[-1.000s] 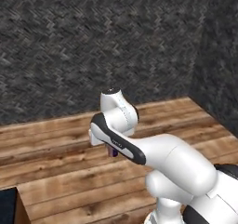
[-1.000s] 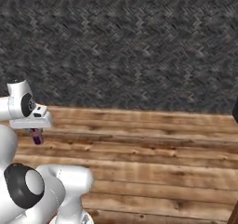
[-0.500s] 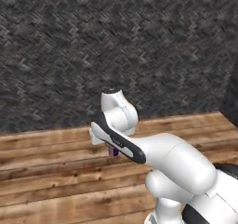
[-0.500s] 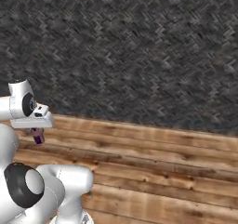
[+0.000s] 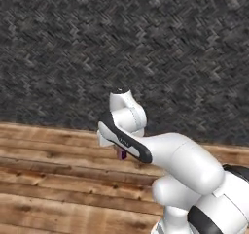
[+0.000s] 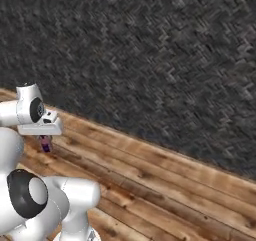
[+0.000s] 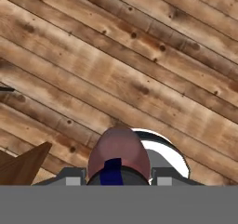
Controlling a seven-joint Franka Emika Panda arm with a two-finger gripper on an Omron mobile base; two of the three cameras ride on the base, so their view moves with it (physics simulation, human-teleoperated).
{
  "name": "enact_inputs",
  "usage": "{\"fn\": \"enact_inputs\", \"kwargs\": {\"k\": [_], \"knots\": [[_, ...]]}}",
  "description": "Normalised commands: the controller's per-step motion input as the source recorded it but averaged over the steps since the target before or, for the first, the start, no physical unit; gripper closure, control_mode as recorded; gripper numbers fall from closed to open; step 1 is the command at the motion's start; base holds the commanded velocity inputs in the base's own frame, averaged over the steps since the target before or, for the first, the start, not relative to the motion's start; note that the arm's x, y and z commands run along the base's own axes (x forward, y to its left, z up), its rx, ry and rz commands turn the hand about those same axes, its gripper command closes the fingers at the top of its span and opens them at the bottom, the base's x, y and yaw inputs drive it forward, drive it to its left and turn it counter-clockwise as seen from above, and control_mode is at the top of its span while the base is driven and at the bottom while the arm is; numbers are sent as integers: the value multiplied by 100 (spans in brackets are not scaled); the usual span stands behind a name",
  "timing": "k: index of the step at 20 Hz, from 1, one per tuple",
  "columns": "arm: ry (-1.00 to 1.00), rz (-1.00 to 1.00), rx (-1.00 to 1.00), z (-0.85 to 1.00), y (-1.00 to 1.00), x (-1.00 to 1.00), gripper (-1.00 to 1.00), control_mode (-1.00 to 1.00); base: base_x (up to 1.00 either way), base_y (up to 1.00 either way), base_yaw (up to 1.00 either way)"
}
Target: There is a wine glass and glass cup on the dining counter. Place the wine bottle next to the wine glass and the juice bottle next to the glass cup.
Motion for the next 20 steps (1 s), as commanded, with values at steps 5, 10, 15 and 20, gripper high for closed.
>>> {"fn": "enact_inputs", "kwargs": {"k": [5,10,15,20], "knots": [[0,0,0,0,0,0,100,100,64,0,60],[0,0,0,0,0,0,100,100,87,-4,33],[0,0,0,0,0,0,100,100,91,-7,27],[0,0,0,0,0,0,100,100,90,0,30]]}}
